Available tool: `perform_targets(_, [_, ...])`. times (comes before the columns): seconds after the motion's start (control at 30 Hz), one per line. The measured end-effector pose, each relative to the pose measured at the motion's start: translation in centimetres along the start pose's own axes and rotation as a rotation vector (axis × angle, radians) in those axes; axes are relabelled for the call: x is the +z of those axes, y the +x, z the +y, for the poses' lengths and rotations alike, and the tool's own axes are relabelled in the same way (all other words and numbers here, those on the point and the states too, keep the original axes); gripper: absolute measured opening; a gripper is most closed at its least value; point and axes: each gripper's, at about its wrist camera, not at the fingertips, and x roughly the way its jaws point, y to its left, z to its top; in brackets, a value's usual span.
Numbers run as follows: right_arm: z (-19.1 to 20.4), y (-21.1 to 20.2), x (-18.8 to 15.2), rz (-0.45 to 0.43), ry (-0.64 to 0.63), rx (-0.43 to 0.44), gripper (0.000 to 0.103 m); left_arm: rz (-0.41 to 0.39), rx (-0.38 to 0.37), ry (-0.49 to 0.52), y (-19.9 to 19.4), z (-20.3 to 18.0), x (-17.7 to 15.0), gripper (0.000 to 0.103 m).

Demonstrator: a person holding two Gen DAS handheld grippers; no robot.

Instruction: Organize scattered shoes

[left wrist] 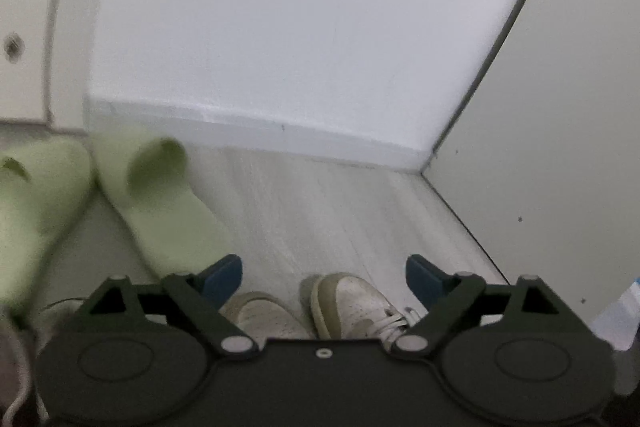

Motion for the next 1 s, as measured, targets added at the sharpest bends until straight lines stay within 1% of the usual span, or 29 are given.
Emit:
perform_targets(0.03, [0.1, -0.4, 0.0, -0.014, 0.000, 0.001, 0.086, -0.021, 0.018, 0.017, -1.2, -0.4, -0.6, 0.091])
perform_targets(0.07, [0.3, -1.5, -0.3, -0.031, -0.008, 0.022, 0.086, -0.039, 0.038, 0.031, -2.3, -0.8, -1.2, 0.091])
perform_targets(0.13, [0.6, -2.0, -0.8, -0.024, -0.018, 0.032, 0.086, -0.051, 0.083, 0.030, -3.6, -1.0, -2.3, 0.091])
perform_targets(0.17, [1.1, -2.5, -1.7, -0.009, -0.037, 0.044, 0.086, -0.057, 0.111, 0.022, -4.2, -1.0, -3.0, 0.091])
perform_targets(0.27, [1.8, -3.3, -3.0, 0.005, -0.084, 0.066, 0.086, -0.053, 0.153, -0.005, -4.8, -0.5, -4.3, 0.091])
perform_targets(0.3, [2.5, -3.7, -3.9, 0.006, -0.134, 0.069, 0.086, -0.044, 0.157, -0.020, -4.8, -0.2, -4.5, 0.091])
perform_targets(0.33, [2.9, -3.8, -4.0, 0.007, -0.147, 0.068, 0.086, -0.023, 0.161, -0.034, -4.7, 0.1, -4.7, 0.091])
perform_targets(0.4, [4.0, -3.9, -5.1, 0.009, -0.224, 0.037, 0.086, 0.018, 0.172, -0.058, -4.5, 0.6, -5.0, 0.091])
perform_targets(0.53, [5.0, -2.8, -6.4, 0.012, -0.312, -0.037, 0.088, 0.053, 0.238, 0.000, -4.3, 0.0, -4.9, 0.091])
perform_targets(0.63, [4.5, -2.1, -6.4, 0.009, -0.266, -0.028, 0.089, 0.080, 0.264, 0.049, -3.9, -0.2, -5.1, 0.091])
perform_targets(0.67, [4.0, -2.0, -6.3, 0.017, -0.230, -0.018, 0.089, 0.085, 0.274, 0.061, -4.0, -0.3, -5.2, 0.091])
perform_targets(0.7, [3.5, -2.0, -6.3, 0.026, -0.192, -0.008, 0.089, 0.088, 0.277, 0.064, -4.3, -0.4, -5.5, 0.091])
perform_targets(0.77, [2.8, -2.1, -6.4, 0.033, -0.162, -0.008, 0.089, 0.109, 0.279, 0.058, -4.2, -0.3, -5.8, 0.091])
perform_targets(0.87, [1.2, -2.3, -6.6, 0.025, -0.155, -0.082, 0.094, 0.119, 0.274, 0.043, -4.1, -0.1, -6.0, 0.091])
perform_targets(0.9, [1.1, -2.6, -6.6, 0.023, -0.154, -0.101, 0.094, 0.119, 0.271, 0.038, -4.1, -0.1, -6.0, 0.091])
perform_targets(0.97, [-0.2, -2.4, -6.4, 0.019, -0.138, -0.165, 0.094, 0.125, 0.265, 0.034, -4.1, -0.1, -5.9, 0.091])
perform_targets(1.0, [-0.5, -2.2, -6.4, 0.017, -0.133, -0.177, 0.094, 0.131, 0.262, 0.033, -4.0, 0.0, -5.9, 0.091])
